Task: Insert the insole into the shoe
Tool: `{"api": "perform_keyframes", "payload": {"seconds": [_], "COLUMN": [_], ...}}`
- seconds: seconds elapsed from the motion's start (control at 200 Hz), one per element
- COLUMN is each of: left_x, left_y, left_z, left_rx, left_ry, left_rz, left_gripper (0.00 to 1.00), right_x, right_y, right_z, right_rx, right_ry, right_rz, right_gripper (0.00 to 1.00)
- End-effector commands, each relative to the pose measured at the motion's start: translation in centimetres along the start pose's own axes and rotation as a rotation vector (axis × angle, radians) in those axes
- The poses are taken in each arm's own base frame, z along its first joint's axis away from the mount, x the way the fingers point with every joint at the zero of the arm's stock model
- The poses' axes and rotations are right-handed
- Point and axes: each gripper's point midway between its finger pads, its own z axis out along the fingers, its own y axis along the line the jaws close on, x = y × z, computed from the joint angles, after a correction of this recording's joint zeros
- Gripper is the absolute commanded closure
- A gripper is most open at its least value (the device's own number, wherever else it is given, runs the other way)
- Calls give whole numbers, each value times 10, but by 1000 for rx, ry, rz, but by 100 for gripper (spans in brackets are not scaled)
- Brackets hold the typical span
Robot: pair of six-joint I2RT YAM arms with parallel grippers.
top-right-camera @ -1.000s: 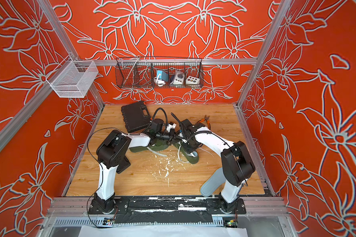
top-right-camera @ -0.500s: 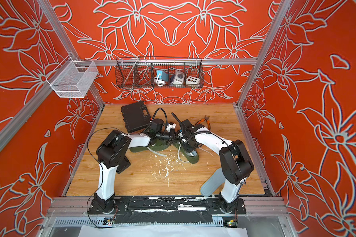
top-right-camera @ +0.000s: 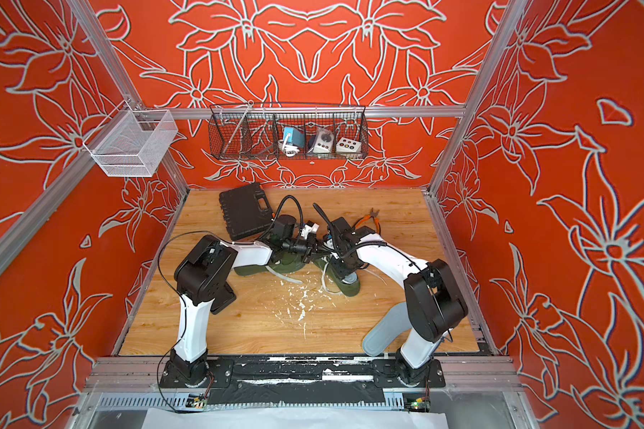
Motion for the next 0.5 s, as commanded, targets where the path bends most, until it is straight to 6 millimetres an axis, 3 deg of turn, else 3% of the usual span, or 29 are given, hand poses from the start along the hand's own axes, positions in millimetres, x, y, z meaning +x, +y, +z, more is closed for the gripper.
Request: {"api": "perform_keyframes", "payload": {"seconds": [0.0, 0.495], "left_x": [3, 2], "left_y": [-28, -28], "left_z": [-6, -7], "left_rx": [53, 49], "left_ry": [10, 10], "left_rz": [69, 71], "left_gripper": [100, 100], "right_x": [14, 23], "right_y": [-1, 0], "right_z": [-9, -24], "right_rx": [10, 10], "right_ry": [25, 38], "right_rz": [21, 28], "right_gripper": [41, 24]}}
